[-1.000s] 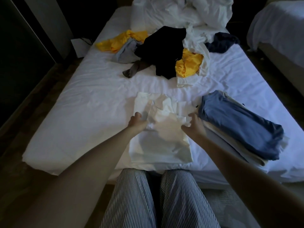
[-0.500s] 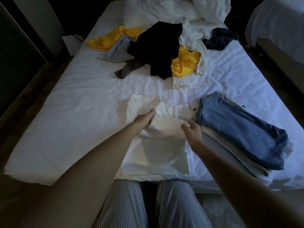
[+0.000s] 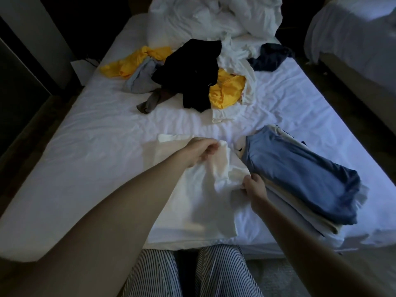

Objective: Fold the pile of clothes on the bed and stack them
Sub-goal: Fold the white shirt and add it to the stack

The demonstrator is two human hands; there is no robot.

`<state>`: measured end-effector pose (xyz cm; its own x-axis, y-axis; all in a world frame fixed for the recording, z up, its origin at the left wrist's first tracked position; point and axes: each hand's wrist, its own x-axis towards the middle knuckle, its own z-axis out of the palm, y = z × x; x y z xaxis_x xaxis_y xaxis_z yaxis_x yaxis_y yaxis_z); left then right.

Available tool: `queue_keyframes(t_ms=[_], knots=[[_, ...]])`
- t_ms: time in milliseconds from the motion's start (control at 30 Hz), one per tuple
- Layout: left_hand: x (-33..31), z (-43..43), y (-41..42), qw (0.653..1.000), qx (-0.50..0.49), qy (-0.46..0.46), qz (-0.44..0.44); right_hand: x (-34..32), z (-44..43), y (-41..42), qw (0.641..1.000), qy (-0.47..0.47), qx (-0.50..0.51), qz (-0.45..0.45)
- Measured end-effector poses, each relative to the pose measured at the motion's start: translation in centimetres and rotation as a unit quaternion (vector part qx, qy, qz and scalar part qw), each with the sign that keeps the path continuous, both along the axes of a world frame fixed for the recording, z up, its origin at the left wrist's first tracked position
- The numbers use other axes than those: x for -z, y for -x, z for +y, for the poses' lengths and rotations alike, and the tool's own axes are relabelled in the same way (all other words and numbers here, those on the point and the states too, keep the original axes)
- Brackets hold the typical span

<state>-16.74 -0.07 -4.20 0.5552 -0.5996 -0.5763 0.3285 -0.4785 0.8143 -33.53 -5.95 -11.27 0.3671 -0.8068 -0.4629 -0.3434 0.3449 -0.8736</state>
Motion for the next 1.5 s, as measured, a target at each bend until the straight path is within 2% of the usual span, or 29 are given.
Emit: queue_keyframes(t_ms=[133,233,333,500,633,733,800,900,967,1000,1067,1133,1200,1267,1333,1367,1400,1433,1467,1500], knots=[[1.3,1.0,-0.7,0.993,-0.116,-0.017,-0.032,-1.3,0.3,-0.8,0.993,0.05,-0.092,-0.046],[2.0,2.5,-2.1,0.985,-0.173,0.009,-0.017,-2.7,0.3,-3.0,0.991,0.025,-0.109,-0.068],[2.6,3.7,-3.3,0.985,-0.17,0.015,0.002,-3.3,-0.9,-5.3,0.995,0.005,-0.09,-0.043],[3.3,3.9,-3.3,0.989,-0.147,0.028,0.014,-2.3,-2.3,-7.2,0.985,0.061,-0.161,0.019],[3.1,2.8,-2.5,0.987,-0.145,0.059,0.043,-2.8,-4.0,-6.7,0.995,0.046,-0.072,-0.053],[2.4,1.3,-1.6,0.97,-0.183,0.116,0.107,-3.0,-5.0,-6.2,0.992,-0.006,-0.01,-0.125],[2.2,0.1,-0.8,0.961,-0.19,0.148,0.134,-2.6,-5.4,-5.9,0.993,0.019,-0.015,-0.113],[2.3,-1.3,0.0,0.957,-0.193,0.179,0.121,-2.3,-5.4,-5.3,0.991,0.093,-0.062,-0.073],[3.0,-1.7,0.4,0.956,-0.17,0.193,0.143,-2.3,-5.6,-5.1,0.984,0.139,-0.114,-0.013],[3.4,-1.8,0.6,0.966,-0.129,0.177,0.138,-2.5,-5.7,-5.1,0.974,0.173,-0.142,0.041],[4.6,-1.7,0.8,0.99,-0.022,0.114,0.074,-3.6,-5.5,-4.9,0.941,0.253,-0.161,0.156],[5.4,-1.5,0.9,0.995,0.029,0.095,-0.01,-4.9,-4.9,-4.6,0.911,0.324,-0.127,0.223],[5.8,-0.9,0.6,0.99,0.008,0.118,-0.082,-5.4,-3.8,-4.5,0.891,0.393,-0.102,0.203],[6.2,0.3,-0.3,0.977,0.019,0.104,-0.184,-4.9,-1.7,-4.8,0.853,0.478,-0.174,0.114],[7.1,2.4,-1.3,0.945,0.088,0.024,-0.315,-2.9,0.5,-5.1,0.772,0.521,-0.345,0.111],[7.7,3.8,-1.7,0.915,0.133,-0.033,-0.379,-1.6,1.5,-5.1,0.732,0.505,-0.428,0.159],[8.5,5.2,-2.1,0.882,0.185,-0.099,-0.421,-0.3,2.2,-4.8,0.708,0.469,-0.482,0.218],[9.1,6.9,-2.3,0.853,0.236,-0.16,-0.438,1.1,2.5,-4.3,0.703,0.424,-0.503,0.269],[10.0,8.4,-2.7,0.835,0.271,-0.207,-0.431,2.1,2.7,-3.8,0.716,0.386,-0.499,0.297],[10.4,9.9,-3.1,0.834,0.281,-0.229,-0.416,2.6,2.7,-3.2,0.734,0.366,-0.483,0.306]])
